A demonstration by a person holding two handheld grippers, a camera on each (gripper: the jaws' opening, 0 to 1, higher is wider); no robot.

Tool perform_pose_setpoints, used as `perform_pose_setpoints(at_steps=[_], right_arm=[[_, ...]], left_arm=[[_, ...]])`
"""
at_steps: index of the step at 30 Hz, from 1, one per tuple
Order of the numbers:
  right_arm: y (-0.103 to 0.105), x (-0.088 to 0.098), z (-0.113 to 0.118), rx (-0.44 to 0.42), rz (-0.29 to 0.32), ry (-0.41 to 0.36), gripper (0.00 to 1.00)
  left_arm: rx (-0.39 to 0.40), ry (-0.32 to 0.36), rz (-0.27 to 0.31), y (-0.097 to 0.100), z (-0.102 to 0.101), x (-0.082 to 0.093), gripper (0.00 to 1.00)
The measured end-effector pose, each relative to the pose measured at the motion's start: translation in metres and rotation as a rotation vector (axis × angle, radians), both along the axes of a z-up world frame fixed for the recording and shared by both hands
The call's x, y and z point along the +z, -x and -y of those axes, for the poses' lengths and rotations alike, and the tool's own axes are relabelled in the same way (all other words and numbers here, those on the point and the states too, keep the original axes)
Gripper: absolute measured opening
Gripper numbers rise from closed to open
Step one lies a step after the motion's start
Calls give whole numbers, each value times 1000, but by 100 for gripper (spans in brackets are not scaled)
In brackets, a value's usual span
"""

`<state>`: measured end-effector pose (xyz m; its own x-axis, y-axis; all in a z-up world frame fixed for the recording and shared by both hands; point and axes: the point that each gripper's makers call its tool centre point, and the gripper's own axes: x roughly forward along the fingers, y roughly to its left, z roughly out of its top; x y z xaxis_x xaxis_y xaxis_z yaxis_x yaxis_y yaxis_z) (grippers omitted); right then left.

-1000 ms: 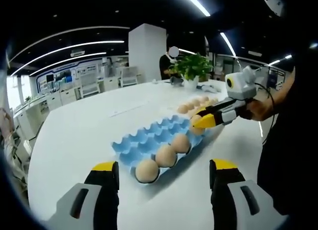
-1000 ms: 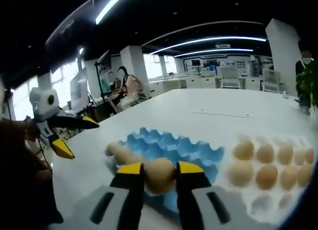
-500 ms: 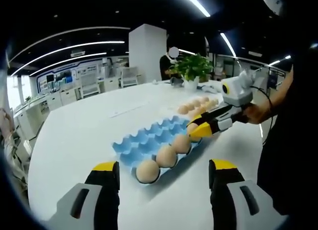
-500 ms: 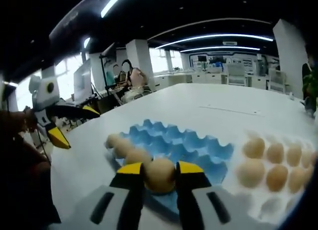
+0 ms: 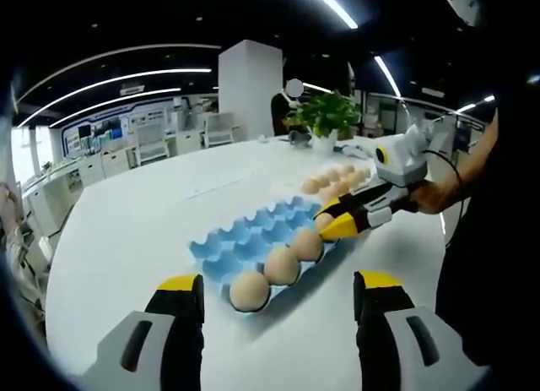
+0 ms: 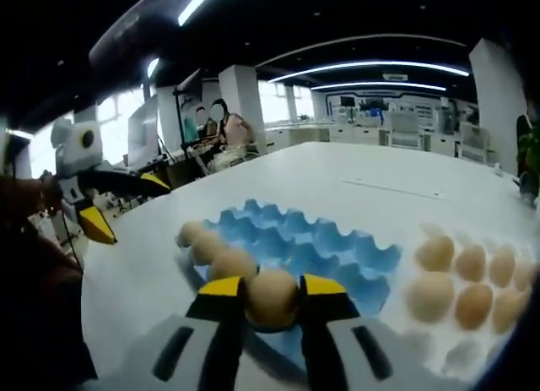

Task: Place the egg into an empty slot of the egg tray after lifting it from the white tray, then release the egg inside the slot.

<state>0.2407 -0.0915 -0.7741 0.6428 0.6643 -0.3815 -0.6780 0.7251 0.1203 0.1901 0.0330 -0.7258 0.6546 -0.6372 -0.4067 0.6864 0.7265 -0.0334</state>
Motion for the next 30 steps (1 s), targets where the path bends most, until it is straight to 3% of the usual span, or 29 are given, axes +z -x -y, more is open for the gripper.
perform_pose_setpoints(at_steps=[8,23,30], right_arm=[[-1,1,2,-10,0,-27,25],[9,2,7,21,27,-3,26],[18,1,15,-24,24,-2,27]], left_arm=[[-8,-14,3,1,0,-2,72],[-20,-6,10,1,4,2,71],[-44,-1,22,2,5,4,72]])
